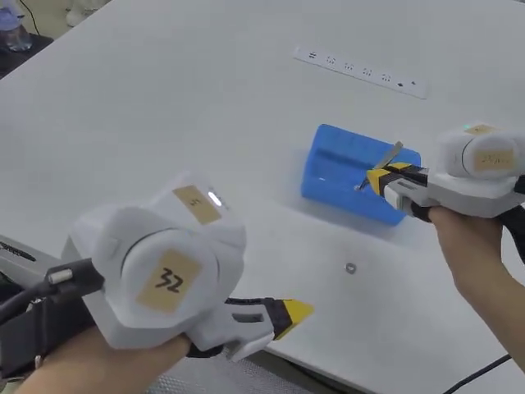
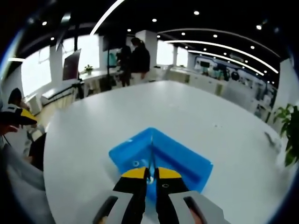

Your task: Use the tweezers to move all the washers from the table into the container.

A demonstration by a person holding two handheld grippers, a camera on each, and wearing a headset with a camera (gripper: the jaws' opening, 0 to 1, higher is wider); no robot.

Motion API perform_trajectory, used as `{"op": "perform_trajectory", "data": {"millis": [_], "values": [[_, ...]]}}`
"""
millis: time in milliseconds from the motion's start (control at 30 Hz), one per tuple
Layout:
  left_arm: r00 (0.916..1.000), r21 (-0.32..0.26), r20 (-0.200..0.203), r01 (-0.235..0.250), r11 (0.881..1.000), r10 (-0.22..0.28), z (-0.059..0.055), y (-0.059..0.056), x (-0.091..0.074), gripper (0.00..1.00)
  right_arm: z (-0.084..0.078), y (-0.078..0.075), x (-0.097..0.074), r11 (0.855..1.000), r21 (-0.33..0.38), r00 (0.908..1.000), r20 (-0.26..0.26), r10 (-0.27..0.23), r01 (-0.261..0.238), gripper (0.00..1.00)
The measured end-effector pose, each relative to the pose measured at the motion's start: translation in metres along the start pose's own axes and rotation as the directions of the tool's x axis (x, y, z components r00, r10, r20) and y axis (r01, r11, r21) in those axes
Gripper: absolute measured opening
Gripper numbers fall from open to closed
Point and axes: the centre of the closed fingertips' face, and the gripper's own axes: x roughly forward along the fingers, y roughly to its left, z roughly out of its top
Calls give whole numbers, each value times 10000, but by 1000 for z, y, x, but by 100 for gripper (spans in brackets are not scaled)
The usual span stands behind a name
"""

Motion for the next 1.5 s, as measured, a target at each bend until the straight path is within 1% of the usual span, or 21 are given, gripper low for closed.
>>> {"op": "perform_trajectory", "data": {"millis": [100, 233, 367, 500, 600, 633, 700, 767, 1000, 1267, 1367, 1467, 1500], "values": [[10000, -54, -20, -23, 10000, 23, -1, 1, 0, 97, -3, -1, 4, 10000, -19, 9999, -106, 43, -44, 3], [9999, -38, -97, -35, 10000, 35, -4, 2, 0, 97, -7, 0, 5, 9997, -224, 9995, -311, 22, -29, 3], [9999, -47, -91, -44, 10000, 44, -3, 2, 1, 97, -11, 0, 9, 9993, -345, 9985, -547, 92, -111, 3], [9999, -18, -121, -59, 10000, 59, -3, 2, 1, 97, -16, 0, 11, 9991, -403, 9978, -666, 79, -106, 3], [9998, -2, -166, -61, 10000, 61, -5, 2, 1, 96, -20, 0, 12, 9981, -614, 9969, -785, 47, -95, 3], [9998, -5, -175, -62, 10000, 62, -5, 2, 1, 96, -18, 0, 12, 9980, -618, 9978, -668, 50, -91, 3], [9998, -19, -187, -69, 10000, 69, -6, 2, 0, 97, -19, -1, 14, 9983, -576, 9975, -705, 31, -72, 3], [9998, -32, -175, -77, 10000, 77, -6, 2, 0, 96, -19, 0, 12, 9988, -492, 9979, -648, 20, -52, 3], [9999, -2, -143, -62, 10000, 62, -5, 1, 0, 96, -20, 0, 13, 9998, -198, 9991, -432, 16, -24, 3], [9998, -5, -155, -114, 9999, 114, -6, 2, -2, 97, -19, -1, 12, 9999, 78, 9989, -463, 107, -103, 4], [9998, -18, -94, -179, 9998, 178, -4, 4, -4, 97, -15, 0, 7, 9998, 181, 9994, -329, 116, -110, 4], [9998, -79, -41, -180, 9998, 180, -3, 5, -4, 97, -9, -2, 1, 10000, 62, 9999, -143, 28, -27, 4], [9998, -60, -31, -184, 9998, 184, -3, 5, -3, 97, -5, -2, -3, 10000, 31, 10000, -51, 21, -21, 4]]}}
